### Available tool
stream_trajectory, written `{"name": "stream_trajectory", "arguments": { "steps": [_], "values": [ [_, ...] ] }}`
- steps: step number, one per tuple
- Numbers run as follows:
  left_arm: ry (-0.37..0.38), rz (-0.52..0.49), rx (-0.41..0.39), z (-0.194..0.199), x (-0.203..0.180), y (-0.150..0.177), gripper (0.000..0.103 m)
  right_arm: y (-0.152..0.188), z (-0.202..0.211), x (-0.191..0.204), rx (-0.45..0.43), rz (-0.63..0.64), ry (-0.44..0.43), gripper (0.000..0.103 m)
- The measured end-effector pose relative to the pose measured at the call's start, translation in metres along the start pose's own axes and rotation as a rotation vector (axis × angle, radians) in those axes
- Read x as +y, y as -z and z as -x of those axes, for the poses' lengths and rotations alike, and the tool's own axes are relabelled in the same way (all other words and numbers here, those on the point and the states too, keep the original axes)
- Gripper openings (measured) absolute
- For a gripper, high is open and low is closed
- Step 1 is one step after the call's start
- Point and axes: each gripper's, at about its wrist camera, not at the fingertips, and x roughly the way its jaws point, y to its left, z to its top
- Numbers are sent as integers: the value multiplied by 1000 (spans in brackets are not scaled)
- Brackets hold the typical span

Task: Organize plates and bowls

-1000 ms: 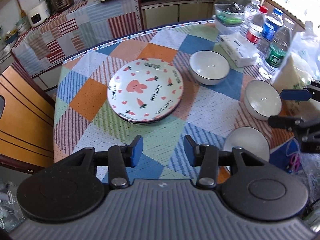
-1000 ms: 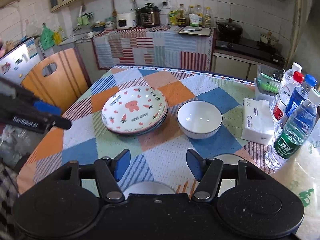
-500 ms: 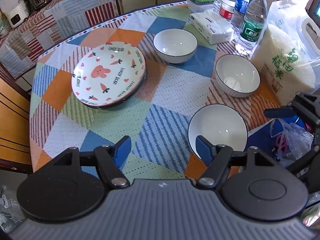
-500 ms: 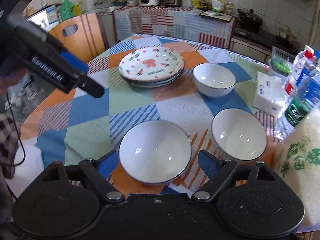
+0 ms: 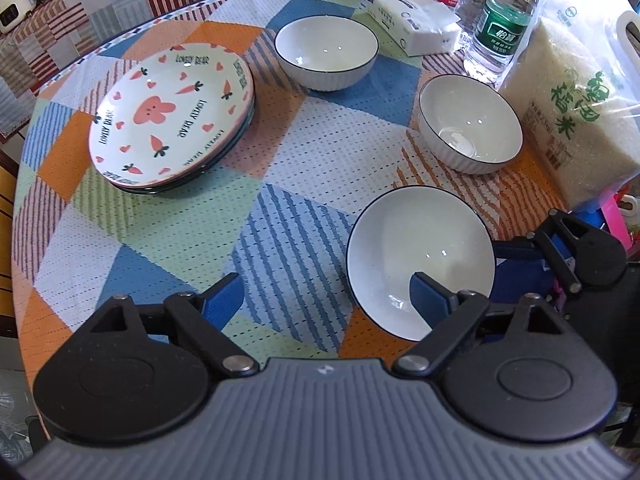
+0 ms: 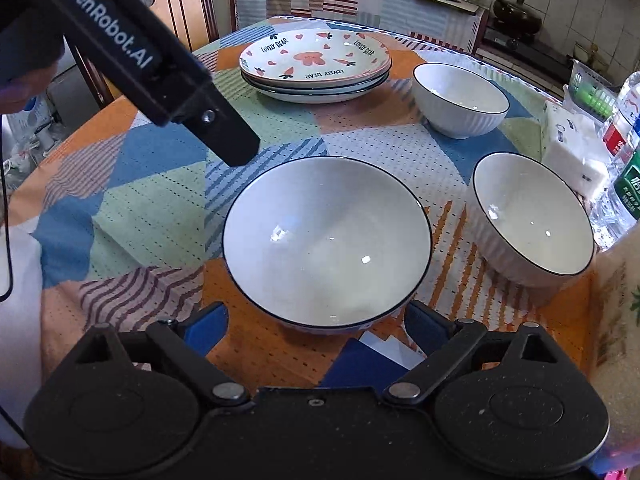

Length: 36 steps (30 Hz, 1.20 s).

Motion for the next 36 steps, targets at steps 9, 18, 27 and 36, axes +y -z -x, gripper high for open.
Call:
{"name": "stream_trajectory", "arguments": {
  "steps": [9,18,27,36],
  "values": [
    [39,12,18,-30,-9,-1,91,-1,-19,-2,-45,17,32,98],
    [68,18,21,-39,-10,-1,28,1,-24,-2,-72,33,34,98],
    [56,38,7,-35,-4,4,8,3,-24,-1,-80,39,31,98],
    [27,54,-37,-12,10,6,9,-15,-16,9,-111,67,15,98]
  ]
}}
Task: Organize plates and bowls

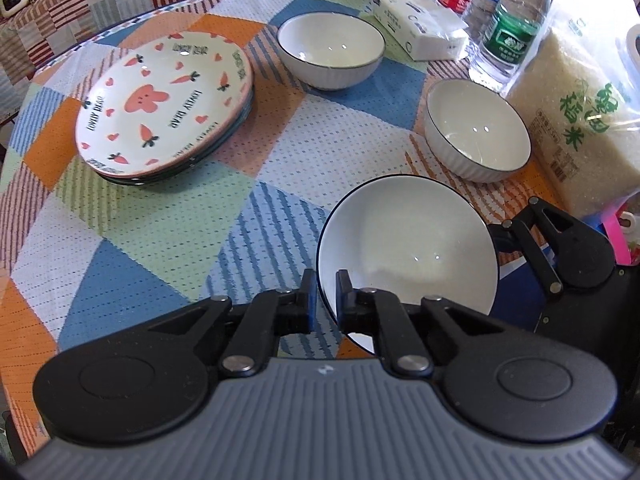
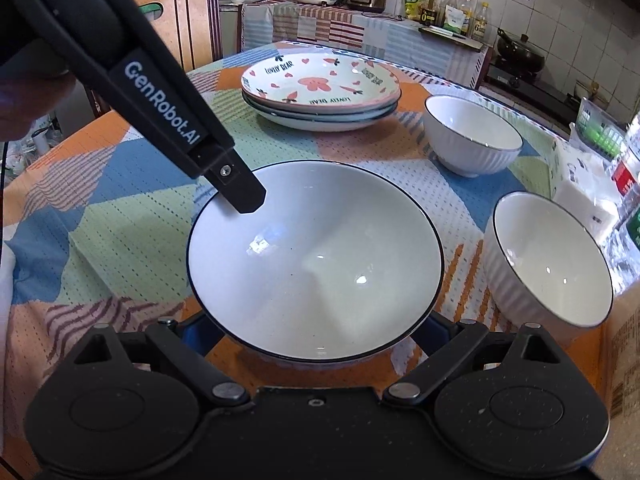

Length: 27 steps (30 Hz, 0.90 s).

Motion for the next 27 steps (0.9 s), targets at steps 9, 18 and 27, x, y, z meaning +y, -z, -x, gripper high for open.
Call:
{"name": "stream_trajectory", "arguments": {
  "steps": [9,18,27],
  "values": [
    [-77,66,-46,36,43,6,9,-46,-2,21,-55,55,-94,98],
    [-135,147,-45,38,85,16,9,-76,-38,48,-63,124,-158,98],
    [-159,194,0,13,107,19,9,-81,-71,60,-49,171,-165,98]
  ]
}}
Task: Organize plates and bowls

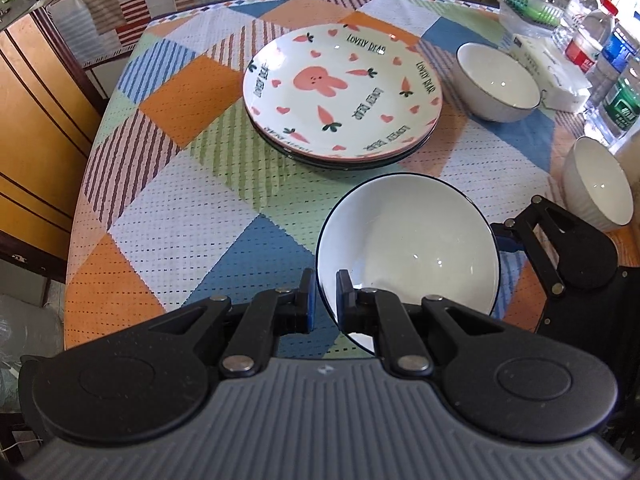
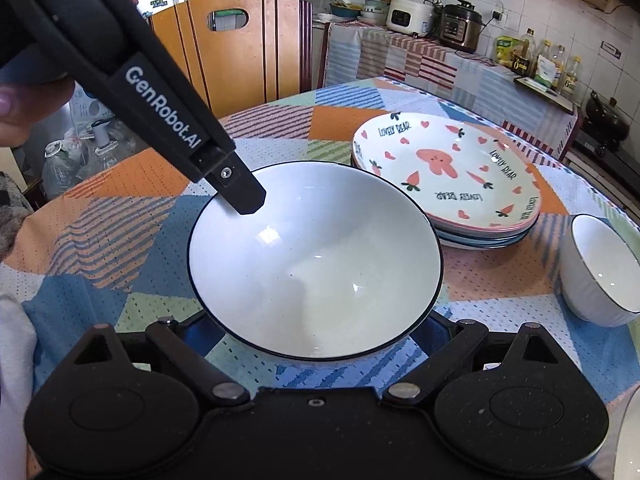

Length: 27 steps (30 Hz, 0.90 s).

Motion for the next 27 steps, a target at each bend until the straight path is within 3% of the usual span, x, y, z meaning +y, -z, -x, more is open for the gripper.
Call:
{"name": "stream_trajectory", "arguments": {
  "steps": [15,21,27],
  "values": [
    [-45,-19,80,-11,-7,7,12,3,-9,5,77,44,20,97],
    [-70,-40,71,12,-15,6,28,6,30,0,35,57,33,98],
    [-76,-80,51,40,-26,4,42,2,89,-32,-56,-133,48,98]
  ]
}}
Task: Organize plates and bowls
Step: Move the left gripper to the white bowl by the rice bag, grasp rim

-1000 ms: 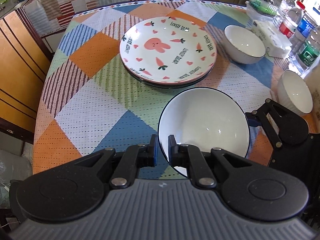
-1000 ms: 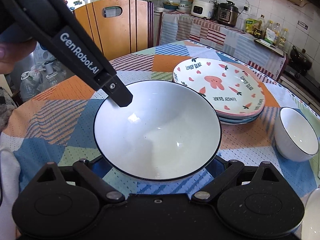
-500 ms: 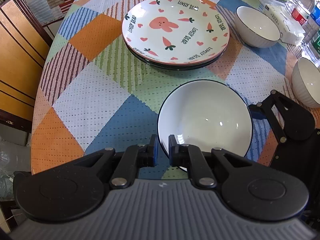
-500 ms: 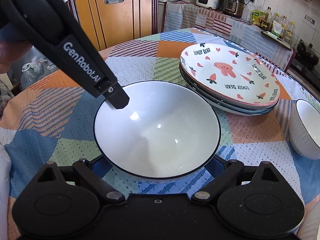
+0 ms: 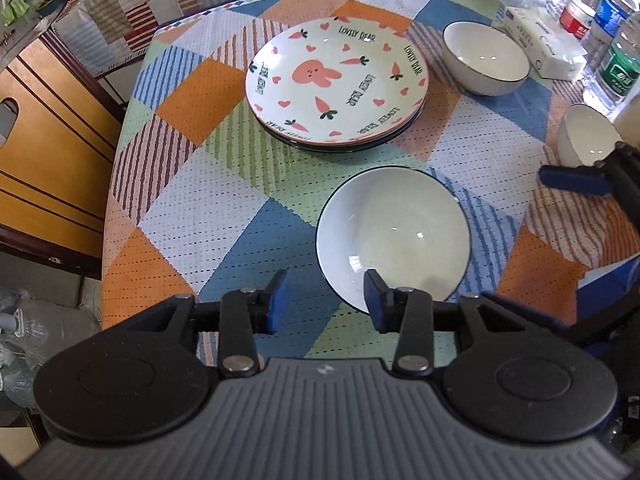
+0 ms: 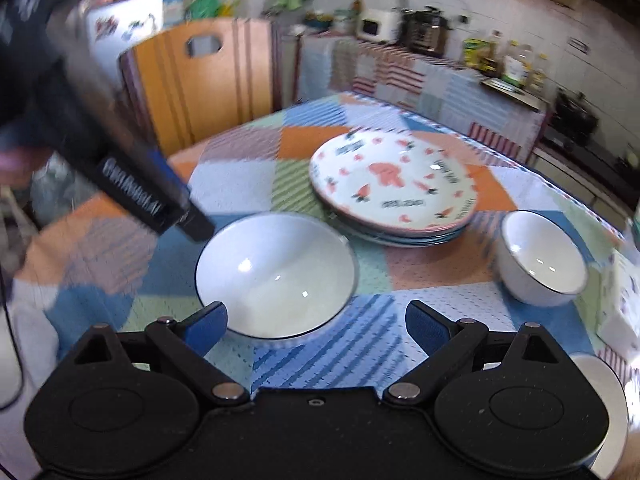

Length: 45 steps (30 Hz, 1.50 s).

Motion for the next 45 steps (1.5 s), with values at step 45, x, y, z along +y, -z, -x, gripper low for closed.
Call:
{"name": "stream_trajectory", "arguments": {
  "steps": [45],
  "values": [
    [326,-126,-103,-45,-201,-81,81,94,10,-128,173,-312,375,98]
  ]
}}
